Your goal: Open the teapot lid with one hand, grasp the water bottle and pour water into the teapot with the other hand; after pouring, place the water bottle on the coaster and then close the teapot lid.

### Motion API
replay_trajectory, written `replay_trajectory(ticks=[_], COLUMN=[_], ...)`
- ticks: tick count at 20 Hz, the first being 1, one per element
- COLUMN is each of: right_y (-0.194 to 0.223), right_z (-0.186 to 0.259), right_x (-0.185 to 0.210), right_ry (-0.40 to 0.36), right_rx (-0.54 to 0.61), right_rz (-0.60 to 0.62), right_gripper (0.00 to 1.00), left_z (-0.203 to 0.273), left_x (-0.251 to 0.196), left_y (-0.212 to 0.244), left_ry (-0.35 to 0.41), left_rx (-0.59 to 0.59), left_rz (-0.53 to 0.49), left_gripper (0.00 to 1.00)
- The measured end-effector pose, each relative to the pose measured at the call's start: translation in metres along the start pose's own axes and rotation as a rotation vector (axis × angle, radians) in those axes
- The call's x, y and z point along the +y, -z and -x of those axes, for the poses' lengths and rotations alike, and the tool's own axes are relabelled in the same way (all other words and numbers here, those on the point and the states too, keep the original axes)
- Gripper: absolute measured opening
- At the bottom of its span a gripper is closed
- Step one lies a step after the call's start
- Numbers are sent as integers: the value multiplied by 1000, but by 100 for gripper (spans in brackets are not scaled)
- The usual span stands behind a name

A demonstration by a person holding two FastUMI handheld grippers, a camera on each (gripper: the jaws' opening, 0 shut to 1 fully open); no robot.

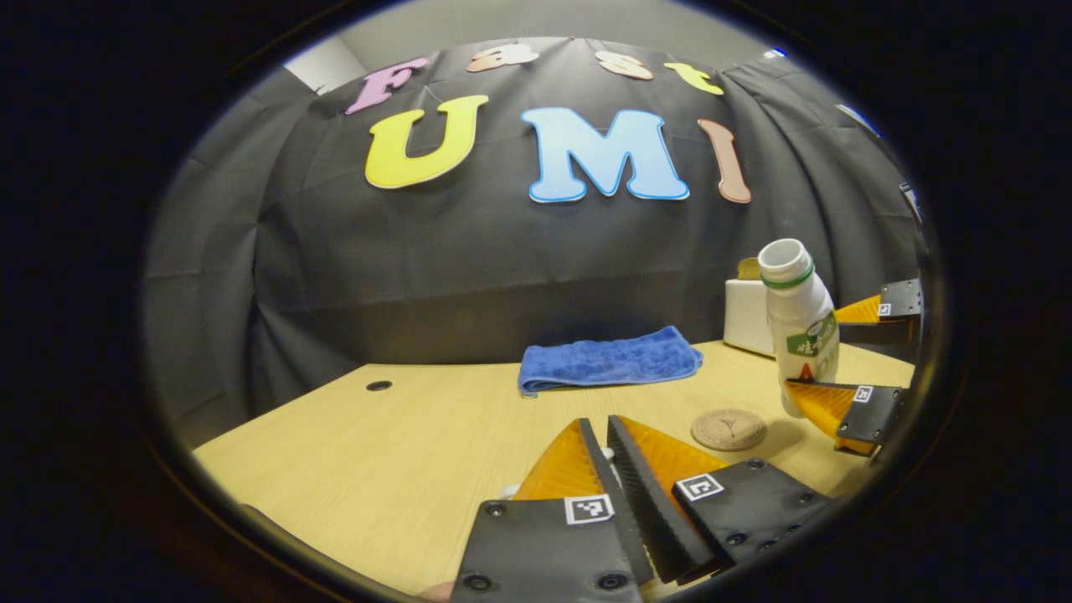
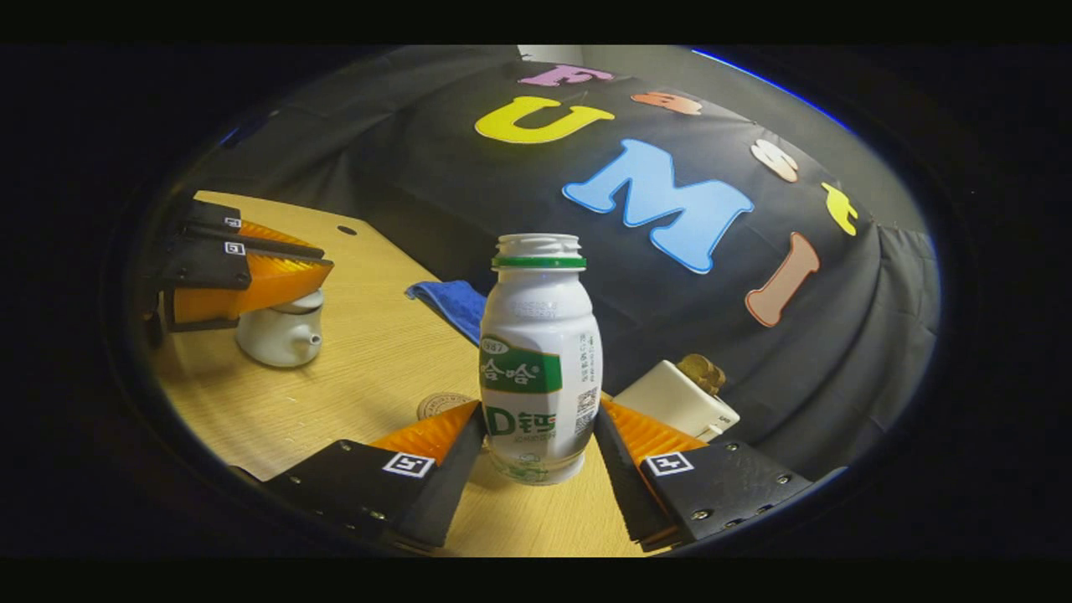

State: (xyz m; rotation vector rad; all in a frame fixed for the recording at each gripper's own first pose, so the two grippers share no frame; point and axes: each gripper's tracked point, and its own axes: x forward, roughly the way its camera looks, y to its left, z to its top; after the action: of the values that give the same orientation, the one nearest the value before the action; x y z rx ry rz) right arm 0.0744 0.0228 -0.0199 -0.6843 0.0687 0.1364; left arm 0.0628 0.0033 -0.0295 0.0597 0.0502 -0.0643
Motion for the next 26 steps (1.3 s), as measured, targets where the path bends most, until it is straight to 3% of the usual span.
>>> replay_trajectory(ticks=[1, 2, 3, 5, 6, 9, 12, 13, 14, 18, 26], right_y=[-1, -1, -2, -2, -2, 1, 2, 3, 3, -1, -13], right_z=[0, 0, 1, 1, 1, 0, -1, -2, -2, -7, -28], right_x=[-1, -1, -1, -2, -3, -2, 0, 0, 0, -3, -1], right_ry=[2, 2, 4, 6, 7, 3, -3, -2, 0, -11, -82], right_rx=[-3, -4, -5, -8, -8, -2, 2, 2, 2, -5, -1], right_rz=[-2, -4, -5, -9, -9, -8, -10, -11, -15, -72, -350], right_gripper=[77, 76, 76, 76, 76, 76, 77, 77, 77, 76, 76], left_z=[0, -3, 0, -4, -1, -1, -1, -1, -1, 4, 16], left_x=[0, 1, 0, -1, 0, 1, 0, 0, 0, 2, 16], left_y=[0, 4, 17, 11, 9, 11, 10, 9, 9, 0, -15], left_ry=[-2, -8, -5, -4, -4, -13, -19, -21, -19, -18, -34], left_rx=[1, 15, 68, 38, 46, 39, 34, 31, 30, 5, -45], left_rz=[0, 3, 18, 35, 35, 21, 5, 0, -2, 2, 20], left_gripper=[15, 10, 100, 18, 10, 16, 0, 100, 21, 21, 21])
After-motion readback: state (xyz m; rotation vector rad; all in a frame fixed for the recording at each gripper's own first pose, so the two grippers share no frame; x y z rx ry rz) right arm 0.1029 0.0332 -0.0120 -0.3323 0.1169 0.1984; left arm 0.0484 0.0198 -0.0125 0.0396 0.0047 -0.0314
